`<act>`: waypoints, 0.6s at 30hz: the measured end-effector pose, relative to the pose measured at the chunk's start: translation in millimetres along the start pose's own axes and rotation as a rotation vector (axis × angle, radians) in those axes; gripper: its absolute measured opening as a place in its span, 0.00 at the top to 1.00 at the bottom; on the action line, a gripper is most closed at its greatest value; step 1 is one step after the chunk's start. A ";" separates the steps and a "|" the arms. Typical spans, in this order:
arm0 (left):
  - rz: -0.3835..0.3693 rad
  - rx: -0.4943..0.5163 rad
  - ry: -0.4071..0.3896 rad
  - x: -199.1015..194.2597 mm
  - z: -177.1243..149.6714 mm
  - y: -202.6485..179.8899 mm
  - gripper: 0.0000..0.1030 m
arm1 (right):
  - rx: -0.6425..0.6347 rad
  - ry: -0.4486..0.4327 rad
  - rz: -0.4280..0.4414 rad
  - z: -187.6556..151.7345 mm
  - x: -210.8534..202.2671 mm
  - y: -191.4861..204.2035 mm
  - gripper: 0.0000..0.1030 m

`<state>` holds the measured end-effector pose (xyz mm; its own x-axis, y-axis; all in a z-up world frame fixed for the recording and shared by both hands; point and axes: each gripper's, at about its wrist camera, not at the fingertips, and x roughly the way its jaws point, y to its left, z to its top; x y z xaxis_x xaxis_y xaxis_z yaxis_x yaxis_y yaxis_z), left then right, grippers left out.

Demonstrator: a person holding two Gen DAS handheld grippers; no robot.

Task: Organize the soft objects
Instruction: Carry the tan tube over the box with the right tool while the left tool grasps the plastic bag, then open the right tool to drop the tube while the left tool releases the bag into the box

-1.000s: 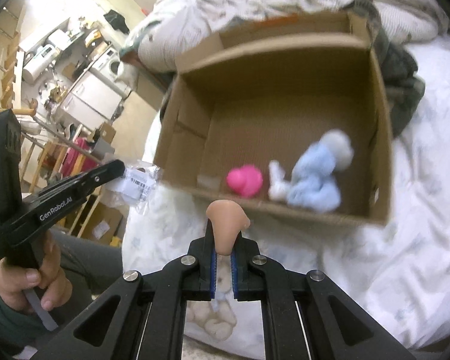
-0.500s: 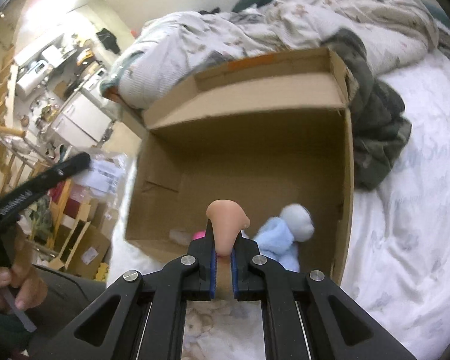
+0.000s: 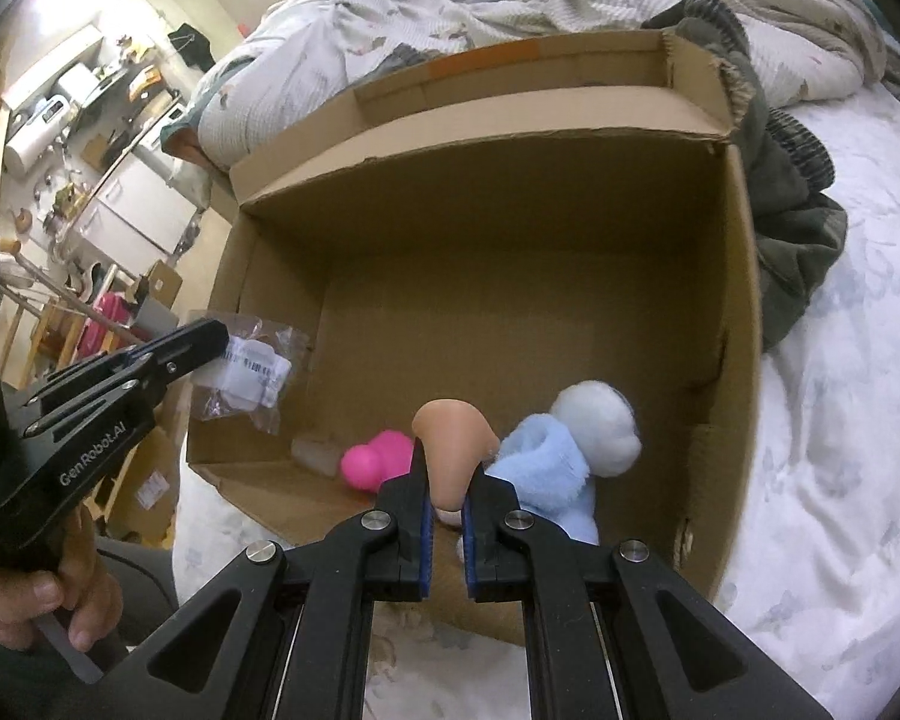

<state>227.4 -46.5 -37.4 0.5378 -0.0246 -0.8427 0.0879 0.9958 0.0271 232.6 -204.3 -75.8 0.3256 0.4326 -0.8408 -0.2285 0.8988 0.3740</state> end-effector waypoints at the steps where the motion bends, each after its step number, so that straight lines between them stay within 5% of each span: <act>1: -0.003 -0.005 0.003 2.1 0.4 0.2 0.97 | 0.000 0.004 -0.001 1.4 2.1 0.7 0.91; 18: -0.009 -0.031 0.076 18.9 -1.4 0.9 0.97 | 0.056 0.042 -0.058 2.1 14.7 -10.1 0.91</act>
<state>236.5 -45.9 -54.0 0.4720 -0.0279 -0.8811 0.0659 0.9978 0.0037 241.6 -206.9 -91.1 0.2979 0.3777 -0.8767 -0.1586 0.9252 0.3447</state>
